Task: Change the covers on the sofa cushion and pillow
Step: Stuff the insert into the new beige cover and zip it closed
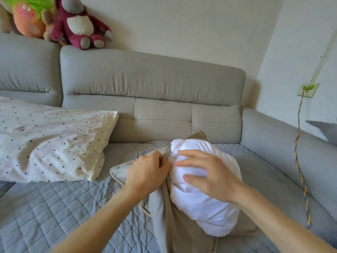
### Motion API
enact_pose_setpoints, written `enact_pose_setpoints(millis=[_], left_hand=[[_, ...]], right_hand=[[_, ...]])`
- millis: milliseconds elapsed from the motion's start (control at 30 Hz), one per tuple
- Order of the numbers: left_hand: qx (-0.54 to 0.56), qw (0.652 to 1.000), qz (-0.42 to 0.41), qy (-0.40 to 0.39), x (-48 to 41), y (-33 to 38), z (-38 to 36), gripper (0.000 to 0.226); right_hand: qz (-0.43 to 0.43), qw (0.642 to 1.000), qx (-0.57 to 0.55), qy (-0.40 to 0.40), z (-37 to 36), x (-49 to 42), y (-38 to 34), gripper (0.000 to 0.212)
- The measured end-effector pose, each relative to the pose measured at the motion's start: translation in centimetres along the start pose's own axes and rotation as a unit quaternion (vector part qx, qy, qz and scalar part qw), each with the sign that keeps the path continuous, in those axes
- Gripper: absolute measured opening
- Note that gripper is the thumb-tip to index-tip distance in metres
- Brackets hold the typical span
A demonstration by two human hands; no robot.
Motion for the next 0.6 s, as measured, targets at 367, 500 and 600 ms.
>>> enact_pose_setpoints(millis=[367, 500, 600], left_hand=[[0.139, 0.989, -0.040, -0.041, -1.8, -1.1, 0.8, 0.016], [0.191, 0.981, -0.018, -0.022, -1.5, -3.2, 1.7, 0.017], [0.162, 0.982, -0.097, -0.019, -0.9, -1.0, 0.9, 0.019]], right_hand=[[0.030, 0.952, 0.300, -0.052, -1.1, -2.2, -0.3, 0.067], [0.065, 0.959, 0.271, -0.056, -4.5, -3.5, 0.9, 0.038], [0.114, 0.946, 0.304, -0.014, -7.7, -4.2, 2.5, 0.023]])
Point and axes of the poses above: each hand's wrist, its own x-axis away from the middle knuckle, its own z-axis out of the back of the hand, y = z × x, the point moved 1 cm from there along -x, towards the middle knuckle, and after that the axes turned 3 degrees about -y, right-handed, at the moved point
